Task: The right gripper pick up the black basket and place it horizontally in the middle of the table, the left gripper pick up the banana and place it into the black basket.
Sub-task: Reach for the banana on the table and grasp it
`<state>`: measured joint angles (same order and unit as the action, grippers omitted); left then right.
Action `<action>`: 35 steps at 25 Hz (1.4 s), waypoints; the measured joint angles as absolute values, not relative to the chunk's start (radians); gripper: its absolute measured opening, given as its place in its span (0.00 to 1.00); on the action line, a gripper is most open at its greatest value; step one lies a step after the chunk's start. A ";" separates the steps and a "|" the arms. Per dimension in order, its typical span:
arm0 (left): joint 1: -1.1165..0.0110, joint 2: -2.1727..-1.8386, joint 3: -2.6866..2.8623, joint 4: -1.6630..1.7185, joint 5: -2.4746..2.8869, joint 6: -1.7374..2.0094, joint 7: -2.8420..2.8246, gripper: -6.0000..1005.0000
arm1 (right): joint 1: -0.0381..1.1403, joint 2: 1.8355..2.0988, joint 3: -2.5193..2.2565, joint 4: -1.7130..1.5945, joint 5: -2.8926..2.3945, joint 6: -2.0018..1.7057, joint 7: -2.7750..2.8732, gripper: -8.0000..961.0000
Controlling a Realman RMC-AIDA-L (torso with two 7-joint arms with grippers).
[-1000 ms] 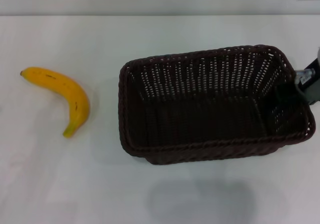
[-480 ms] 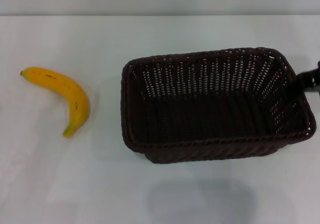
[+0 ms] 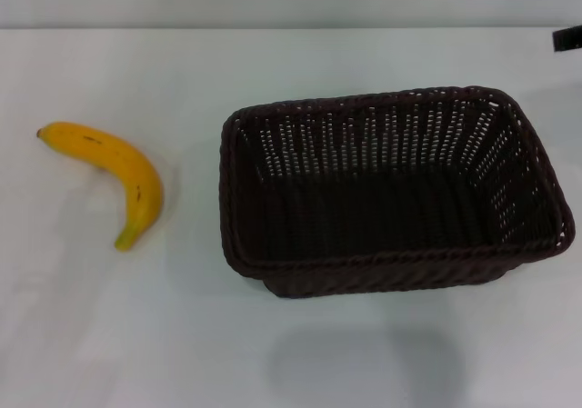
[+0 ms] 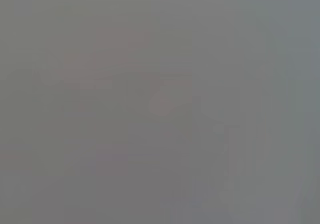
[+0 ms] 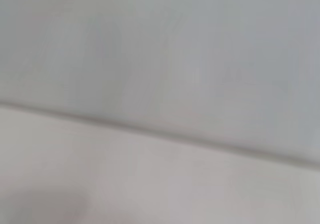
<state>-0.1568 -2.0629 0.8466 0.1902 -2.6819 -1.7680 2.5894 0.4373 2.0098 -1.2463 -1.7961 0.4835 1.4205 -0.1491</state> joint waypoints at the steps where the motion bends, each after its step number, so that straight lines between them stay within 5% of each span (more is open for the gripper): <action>1: -0.149 -2.060 0.848 0.206 -2.674 -1.756 2.561 0.86 | 0.419 2.009 -1.222 -1.768 0.526 1.365 -0.218 0.82; 8: -0.095 -2.041 0.846 0.352 -2.606 -1.587 2.290 0.85 | 0.327 2.008 -0.995 -1.523 1.023 1.095 -0.822 0.82; 22: -0.081 -1.982 0.842 0.798 -2.155 -1.181 1.494 0.84 | 0.351 2.003 -0.559 -0.914 1.569 1.167 -1.777 0.82; 29: -0.173 -1.942 0.829 1.083 -1.631 -1.081 0.855 0.83 | 0.344 2.003 -0.475 -0.804 1.661 1.168 -1.969 0.82; 35: -0.356 -1.867 0.764 1.175 -1.156 -1.273 0.399 0.82 | 0.321 2.004 -0.420 -0.795 1.719 1.170 -2.079 0.82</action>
<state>-0.3556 -1.8670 0.7637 1.1746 -1.1557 -1.2734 0.3990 0.3205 2.0045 -0.4196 -0.7950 1.7189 1.1705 -2.0789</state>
